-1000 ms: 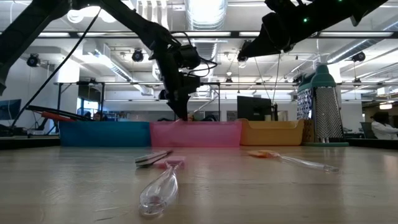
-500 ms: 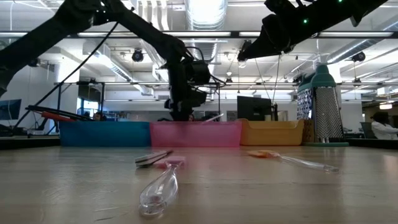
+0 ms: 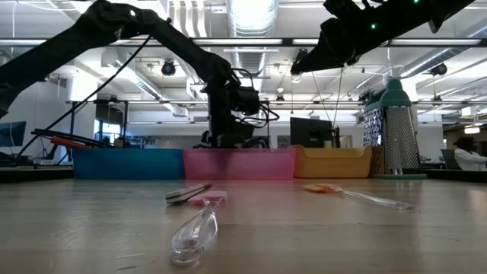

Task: Pick & Place Kitchen Items
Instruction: Put the yellow knife into the pink bin, then put the orange spatula into the yellow bin

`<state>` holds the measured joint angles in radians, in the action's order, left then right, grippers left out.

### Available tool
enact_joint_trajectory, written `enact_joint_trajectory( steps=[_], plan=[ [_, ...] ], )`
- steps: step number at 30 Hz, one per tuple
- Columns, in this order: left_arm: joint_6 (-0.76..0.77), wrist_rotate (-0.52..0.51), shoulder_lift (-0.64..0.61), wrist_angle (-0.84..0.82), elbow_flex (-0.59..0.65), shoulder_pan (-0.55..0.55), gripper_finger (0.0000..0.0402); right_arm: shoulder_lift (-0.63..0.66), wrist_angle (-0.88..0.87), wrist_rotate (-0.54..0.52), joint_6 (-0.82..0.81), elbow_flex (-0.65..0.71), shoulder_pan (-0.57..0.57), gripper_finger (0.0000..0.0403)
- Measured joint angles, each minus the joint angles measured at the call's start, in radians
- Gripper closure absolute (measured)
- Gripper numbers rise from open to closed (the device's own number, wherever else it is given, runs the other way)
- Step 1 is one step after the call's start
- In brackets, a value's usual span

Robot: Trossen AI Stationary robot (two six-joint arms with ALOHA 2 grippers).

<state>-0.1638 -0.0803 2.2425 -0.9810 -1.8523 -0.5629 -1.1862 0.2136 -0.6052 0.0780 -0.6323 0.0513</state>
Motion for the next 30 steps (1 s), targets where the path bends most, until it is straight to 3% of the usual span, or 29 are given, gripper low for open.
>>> enact_joint_trajectory(
  steps=[7, 11, 21, 30],
  plan=[
    [-0.030, 0.000, 0.001, -0.001, -0.015, 0.000, 0.0245, 0.000, 0.000, 0.000, 0.000, 0.000, 0.000, 0.0184],
    [-0.045, 0.000, 0.000, -0.058, -0.066, 0.000, 0.0209, 0.000, 0.000, 0.000, 0.004, 0.000, 0.000, 0.0184],
    [0.041, -0.007, -0.055, -0.216, -0.284, 0.028, 0.0201, 0.000, 0.009, 0.001, 0.026, 0.000, 0.001, 0.0184],
    [0.047, -0.009, -0.259, -0.207, -0.267, 0.129, 0.0200, 0.000, 0.006, 0.003, -0.003, 0.000, 0.001, 0.0184]
  ],
)
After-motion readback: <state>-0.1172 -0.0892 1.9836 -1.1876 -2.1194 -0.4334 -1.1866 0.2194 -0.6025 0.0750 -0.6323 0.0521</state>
